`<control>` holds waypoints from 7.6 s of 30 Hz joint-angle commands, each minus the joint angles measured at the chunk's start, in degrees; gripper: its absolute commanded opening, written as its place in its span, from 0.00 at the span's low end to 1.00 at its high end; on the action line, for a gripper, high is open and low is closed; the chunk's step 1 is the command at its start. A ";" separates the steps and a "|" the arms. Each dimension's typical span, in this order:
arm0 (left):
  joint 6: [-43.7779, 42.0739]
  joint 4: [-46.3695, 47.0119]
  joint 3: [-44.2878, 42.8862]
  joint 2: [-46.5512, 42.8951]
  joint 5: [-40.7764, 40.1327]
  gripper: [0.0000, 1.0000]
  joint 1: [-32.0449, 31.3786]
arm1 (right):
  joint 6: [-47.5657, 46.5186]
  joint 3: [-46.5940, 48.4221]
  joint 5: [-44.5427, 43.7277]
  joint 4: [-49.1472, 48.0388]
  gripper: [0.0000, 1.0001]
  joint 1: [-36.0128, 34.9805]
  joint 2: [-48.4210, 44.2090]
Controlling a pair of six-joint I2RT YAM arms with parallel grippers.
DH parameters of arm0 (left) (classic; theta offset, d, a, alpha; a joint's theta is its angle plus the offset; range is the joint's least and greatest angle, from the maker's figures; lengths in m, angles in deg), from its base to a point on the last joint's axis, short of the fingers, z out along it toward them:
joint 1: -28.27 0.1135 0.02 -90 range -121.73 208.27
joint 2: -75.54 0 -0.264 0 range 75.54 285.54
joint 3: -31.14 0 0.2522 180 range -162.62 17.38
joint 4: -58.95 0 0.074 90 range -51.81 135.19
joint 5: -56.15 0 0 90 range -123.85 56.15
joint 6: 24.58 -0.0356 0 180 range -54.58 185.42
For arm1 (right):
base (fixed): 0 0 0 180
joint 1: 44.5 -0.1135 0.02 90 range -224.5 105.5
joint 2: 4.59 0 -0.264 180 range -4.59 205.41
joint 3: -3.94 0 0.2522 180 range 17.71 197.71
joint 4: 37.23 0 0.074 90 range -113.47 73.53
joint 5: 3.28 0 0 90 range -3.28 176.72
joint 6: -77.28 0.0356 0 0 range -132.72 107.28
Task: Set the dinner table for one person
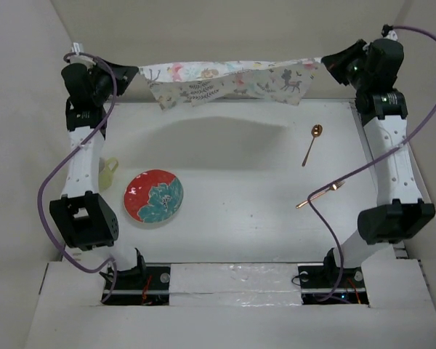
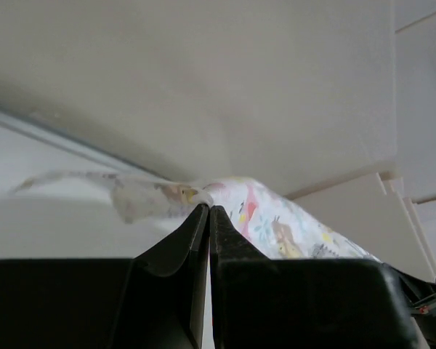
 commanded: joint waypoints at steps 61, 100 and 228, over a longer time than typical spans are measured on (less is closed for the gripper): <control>-28.58 -18.15 51.02 -16.26 -7.40 0.02 1.97 | -2.96 -69.37 1.10 3.10 0.00 3.26 -23.59; -23.92 -24.04 35.55 -35.77 -2.39 0.13 -13.76 | 32.98 -30.88 -6.72 -20.02 0.60 -61.42 25.09; -25.23 -31.59 17.72 -3.46 -49.24 0.42 3.28 | -4.80 -57.06 10.07 -7.27 0.20 -27.05 -19.72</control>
